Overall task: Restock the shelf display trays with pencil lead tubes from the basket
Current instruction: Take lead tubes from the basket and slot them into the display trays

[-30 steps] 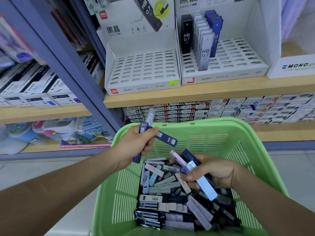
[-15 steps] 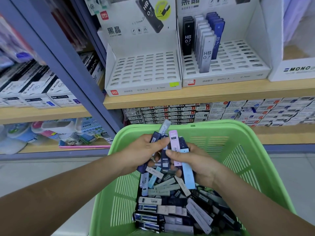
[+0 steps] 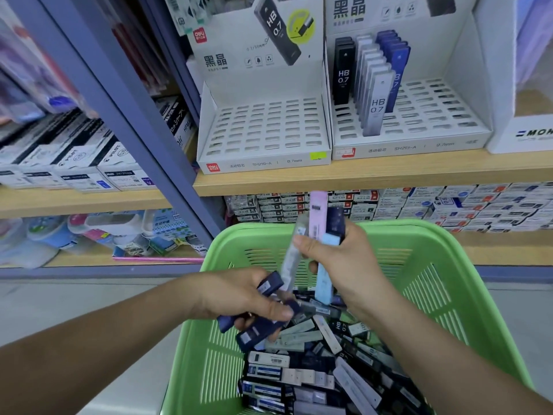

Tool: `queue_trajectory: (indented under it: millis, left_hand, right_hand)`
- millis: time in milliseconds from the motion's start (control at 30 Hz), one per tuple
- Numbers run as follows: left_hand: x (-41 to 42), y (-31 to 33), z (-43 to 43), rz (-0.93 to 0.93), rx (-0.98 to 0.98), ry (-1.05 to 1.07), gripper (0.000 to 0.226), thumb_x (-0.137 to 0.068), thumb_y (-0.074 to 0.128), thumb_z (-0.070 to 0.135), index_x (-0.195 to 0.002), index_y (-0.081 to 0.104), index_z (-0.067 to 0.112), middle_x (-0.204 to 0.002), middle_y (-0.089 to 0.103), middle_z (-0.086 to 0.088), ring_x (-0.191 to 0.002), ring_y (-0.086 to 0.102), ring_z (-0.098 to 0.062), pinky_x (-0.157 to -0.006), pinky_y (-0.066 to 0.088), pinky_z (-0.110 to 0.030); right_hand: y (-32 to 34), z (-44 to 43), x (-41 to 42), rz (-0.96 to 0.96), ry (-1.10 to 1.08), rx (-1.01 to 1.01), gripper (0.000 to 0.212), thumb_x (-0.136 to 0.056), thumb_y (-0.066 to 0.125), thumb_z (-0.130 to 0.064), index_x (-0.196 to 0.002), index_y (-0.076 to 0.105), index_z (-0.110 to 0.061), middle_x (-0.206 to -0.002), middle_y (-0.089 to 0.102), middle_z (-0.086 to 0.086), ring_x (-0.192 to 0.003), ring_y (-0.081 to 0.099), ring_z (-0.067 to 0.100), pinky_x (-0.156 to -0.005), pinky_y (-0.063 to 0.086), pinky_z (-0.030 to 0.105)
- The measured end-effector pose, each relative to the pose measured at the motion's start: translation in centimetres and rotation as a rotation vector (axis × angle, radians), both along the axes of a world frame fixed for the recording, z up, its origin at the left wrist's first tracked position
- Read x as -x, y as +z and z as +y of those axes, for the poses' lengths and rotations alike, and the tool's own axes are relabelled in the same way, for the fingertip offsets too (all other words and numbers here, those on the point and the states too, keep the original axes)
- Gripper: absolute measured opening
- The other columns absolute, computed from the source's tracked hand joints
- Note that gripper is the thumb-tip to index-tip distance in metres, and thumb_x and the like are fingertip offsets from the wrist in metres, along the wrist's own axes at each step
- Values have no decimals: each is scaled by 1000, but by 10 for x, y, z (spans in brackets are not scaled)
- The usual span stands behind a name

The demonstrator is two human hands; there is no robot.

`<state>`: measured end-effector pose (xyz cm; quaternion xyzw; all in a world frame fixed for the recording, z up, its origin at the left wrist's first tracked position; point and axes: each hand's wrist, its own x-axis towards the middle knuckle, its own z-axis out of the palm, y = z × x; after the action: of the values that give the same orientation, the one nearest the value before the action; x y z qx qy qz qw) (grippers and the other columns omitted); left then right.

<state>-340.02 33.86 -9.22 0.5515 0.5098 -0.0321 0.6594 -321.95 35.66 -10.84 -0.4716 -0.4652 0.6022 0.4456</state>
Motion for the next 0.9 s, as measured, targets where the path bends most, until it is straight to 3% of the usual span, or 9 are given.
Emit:
queue_trajectory:
  millis: [167, 233, 300, 433, 500, 600, 700, 800, 900]
  left_hand:
    - [10, 33, 10, -33, -84, 160, 18, -92, 63, 21, -95, 54, 6, -80, 65, -19, -48, 45, -10, -42, 30, -18]
    - [4, 53, 19, -149, -191, 311, 25, -89, 66, 26, -94, 52, 5, -82, 61, -26, -43, 44, -11, -39, 29, -19]
    - [-7, 69, 25, -236, -313, 488, 29, -82, 66, 30, -94, 56, 6, -78, 62, -22, -42, 40, -12, -37, 27, -19]
    - [-35, 87, 30, -349, -487, 647, 13, -90, 62, 20, -80, 64, 13, -62, 59, -7, -39, 39, -10, -34, 28, -17]
    - [-48, 88, 32, -375, -526, 684, 19, -92, 60, 20, -74, 67, 20, -57, 58, -6, -39, 38, -10, -34, 27, -16]
    - [-63, 92, 40, -402, -568, 784, 15, -88, 64, 27, -84, 61, 12, -50, 52, -2, -38, 37, -11, -36, 26, -16]
    - [-73, 102, 48, -397, -584, 851, 22, -85, 67, 35, -85, 61, 14, -48, 48, 1, -38, 34, -11, -40, 25, -17]
    - [-84, 113, 50, -397, -560, 867, 20, -86, 66, 39, -81, 62, 20, -49, 48, 6, -40, 33, -10, -39, 26, -18]
    - [-93, 127, 55, -474, -488, 853, 18, -89, 64, 34, -83, 60, 18, -55, 49, 2, -42, 34, -10, -39, 24, -19]
  right_hand:
    - [39, 14, -16, 120, 20, 22, 12, -87, 70, -7, -83, 66, -19, -78, 70, 8, -80, 70, 33, -58, 48, 31]
    - [47, 12, -14, 200, 38, 81, 10, -85, 69, -5, -86, 65, -13, -77, 70, 7, -77, 71, 34, -65, 53, 37]
    - [54, 10, -10, 253, 26, 146, 9, -83, 70, -2, -89, 66, -8, -79, 71, 9, -69, 69, 27, -73, 56, 42]
    - [77, 11, -5, 355, -45, 278, 4, -87, 64, -3, -86, 62, -6, -58, 61, 4, -46, 56, 15, -45, 46, 26]
    - [89, 14, -4, 421, -68, 312, 3, -90, 61, -7, -86, 61, -7, -57, 57, 5, -45, 51, 17, -43, 43, 23]
    - [105, 16, -5, 448, -57, 297, 13, -92, 64, -18, -88, 63, -5, -56, 61, 7, -41, 55, 17, -39, 42, 20]
    - [117, 15, -13, 374, 14, 233, 26, -79, 70, -33, -85, 68, -7, -60, 64, 9, -44, 55, 16, -40, 42, 22]
    - [134, 16, -24, 355, 60, 183, 6, -78, 71, -13, -78, 69, -8, -60, 65, 10, -45, 60, 16, -41, 45, 21]
    - [147, 20, -40, 268, 102, 146, 5, -77, 70, -4, -78, 72, -8, -68, 69, 13, -53, 66, 19, -42, 46, 21]
